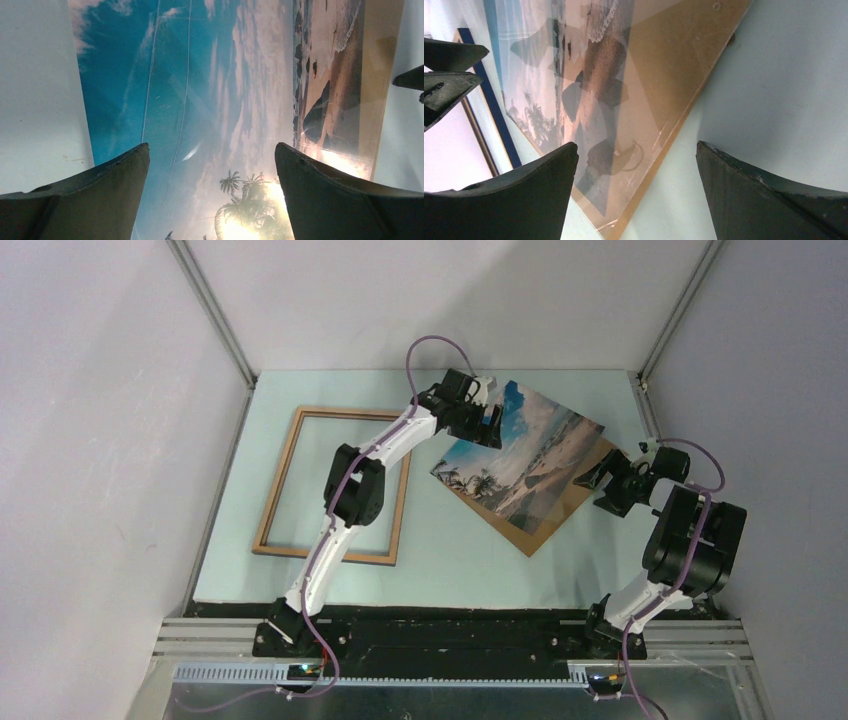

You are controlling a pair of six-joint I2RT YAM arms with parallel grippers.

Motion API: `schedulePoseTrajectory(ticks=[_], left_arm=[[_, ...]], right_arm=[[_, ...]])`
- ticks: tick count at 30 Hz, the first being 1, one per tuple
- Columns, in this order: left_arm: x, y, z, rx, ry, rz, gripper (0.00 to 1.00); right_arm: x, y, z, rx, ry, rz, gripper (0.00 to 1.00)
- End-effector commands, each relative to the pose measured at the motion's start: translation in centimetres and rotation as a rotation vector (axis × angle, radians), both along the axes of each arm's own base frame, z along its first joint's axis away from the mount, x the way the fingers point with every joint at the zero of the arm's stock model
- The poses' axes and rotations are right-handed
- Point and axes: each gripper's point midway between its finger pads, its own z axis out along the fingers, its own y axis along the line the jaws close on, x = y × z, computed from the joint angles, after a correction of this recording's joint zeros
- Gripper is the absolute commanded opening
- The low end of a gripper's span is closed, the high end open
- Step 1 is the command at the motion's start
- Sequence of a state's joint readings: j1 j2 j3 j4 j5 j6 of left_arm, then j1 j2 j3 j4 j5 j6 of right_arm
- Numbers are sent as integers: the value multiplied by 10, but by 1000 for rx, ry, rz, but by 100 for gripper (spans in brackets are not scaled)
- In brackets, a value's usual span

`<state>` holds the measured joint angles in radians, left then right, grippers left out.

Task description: Put the photo into the frame

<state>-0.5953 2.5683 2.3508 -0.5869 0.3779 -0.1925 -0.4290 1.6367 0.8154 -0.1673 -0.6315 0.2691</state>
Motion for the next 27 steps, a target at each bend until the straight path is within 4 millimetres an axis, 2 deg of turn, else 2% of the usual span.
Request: schedulePoseTrajectory(ticks=[1,8,17,20,27], left_arm=[[-1,-8,12,-67,47,39,100],[-7,-10,-14,-77,166,103,100],[-3,-3,-21,-45,168,168,100],[-12,-5,-25,-37,192,153,100],[-54,-19,-34,-20,262,80,96]], right_arm=[[0,1,-15,35,46,-13,93],[2,3,-15,54,40,-8,91],[2,6,-17,73,43,-2,91],[3,8,-16,74,40,3,91],[7,8,-16,84,28,3,90]])
